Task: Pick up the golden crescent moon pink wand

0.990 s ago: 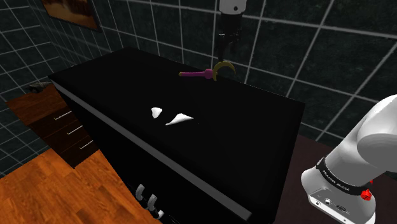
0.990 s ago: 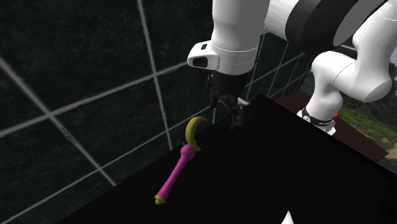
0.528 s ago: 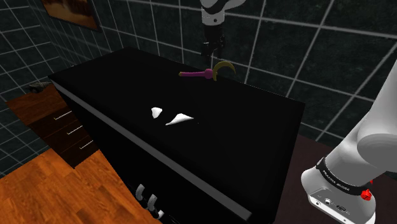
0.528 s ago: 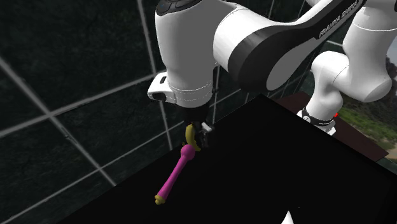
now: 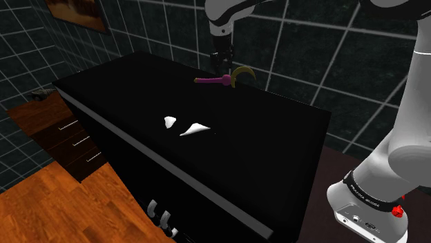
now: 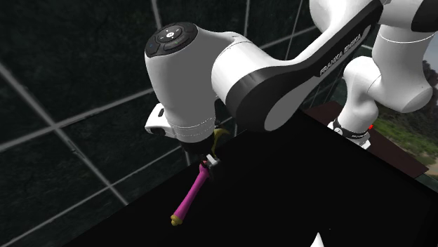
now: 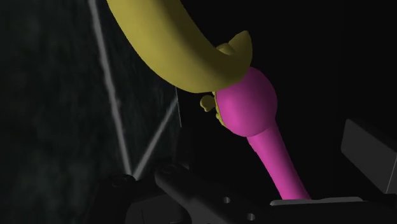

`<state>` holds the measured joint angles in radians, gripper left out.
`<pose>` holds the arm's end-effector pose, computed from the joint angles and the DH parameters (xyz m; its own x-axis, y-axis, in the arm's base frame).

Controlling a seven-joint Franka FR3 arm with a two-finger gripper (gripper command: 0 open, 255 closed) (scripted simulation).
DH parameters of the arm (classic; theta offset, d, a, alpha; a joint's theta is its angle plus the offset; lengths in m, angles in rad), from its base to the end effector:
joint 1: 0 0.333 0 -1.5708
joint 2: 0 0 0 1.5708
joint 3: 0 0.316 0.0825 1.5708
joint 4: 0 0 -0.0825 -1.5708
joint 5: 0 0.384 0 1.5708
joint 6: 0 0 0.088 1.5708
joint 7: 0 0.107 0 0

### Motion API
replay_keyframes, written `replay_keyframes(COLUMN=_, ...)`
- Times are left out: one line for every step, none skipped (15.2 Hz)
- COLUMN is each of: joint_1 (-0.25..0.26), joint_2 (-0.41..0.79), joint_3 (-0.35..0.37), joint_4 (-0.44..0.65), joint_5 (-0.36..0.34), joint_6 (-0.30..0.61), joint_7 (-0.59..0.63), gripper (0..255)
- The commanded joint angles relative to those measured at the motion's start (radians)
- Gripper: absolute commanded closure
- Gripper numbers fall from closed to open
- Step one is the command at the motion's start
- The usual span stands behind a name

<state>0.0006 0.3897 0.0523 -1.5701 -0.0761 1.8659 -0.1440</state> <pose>0.6602 0.0250 0.4103 0.9715 0.2148 -0.0999 0.2193 -0.9750 0.0366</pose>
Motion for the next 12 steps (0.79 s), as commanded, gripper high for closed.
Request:
replay_keyframes(joint_1=-0.008, joint_2=0.021, joint_3=-0.011, joint_4=-0.036, joint_5=-0.012, joint_6=0.034, joint_7=0.002, gripper=0)
replay_keyframes(joint_1=-0.006, joint_2=0.027, joint_3=-0.013, joint_4=-0.047, joint_5=-0.012, joint_6=0.053, joint_7=0.003, gripper=0)
replay_keyframes(joint_1=-0.007, joint_2=0.027, joint_3=-0.013, joint_4=-0.047, joint_5=-0.012, joint_6=0.053, joint_7=0.003, gripper=0)
replay_keyframes(joint_1=-0.006, joint_2=0.027, joint_3=-0.014, joint_4=-0.047, joint_5=-0.012, joint_6=0.053, joint_7=0.003, gripper=0)
replay_keyframes(joint_1=-0.010, joint_2=0.029, joint_3=-0.016, joint_4=-0.049, joint_5=-0.012, joint_6=0.057, joint_7=-0.002, gripper=255)
replay_keyframes(joint_1=-0.008, joint_2=0.040, joint_3=-0.015, joint_4=-0.040, joint_5=-0.013, joint_6=0.059, joint_7=0.000, gripper=255)
replay_keyframes(joint_1=-0.008, joint_2=0.042, joint_3=-0.015, joint_4=-0.046, joint_5=-0.012, joint_6=0.066, joint_7=0.001, gripper=255)
replay_keyframes(joint_1=-0.006, joint_2=0.061, joint_3=-0.015, joint_4=-0.016, joint_5=-0.013, joint_6=0.055, joint_7=0.002, gripper=255)
replay_keyframes(joint_1=-0.007, joint_2=0.065, joint_3=-0.015, joint_4=-0.001, joint_5=-0.012, joint_6=0.045, joint_7=-0.002, gripper=255)
replay_keyframes(joint_1=-0.009, joint_2=0.058, joint_3=-0.016, joint_4=-0.005, joint_5=-0.012, joint_6=0.043, joint_7=-0.005, gripper=255)
replay_keyframes(joint_1=-0.015, joint_2=0.060, joint_3=-0.019, joint_4=-0.008, joint_5=-0.011, joint_6=0.047, joint_7=-0.013, gripper=255)
replay_keyframes(joint_1=-0.020, joint_2=0.058, joint_3=-0.021, joint_4=-0.016, joint_5=-0.011, joint_6=0.053, joint_7=-0.018, gripper=255)
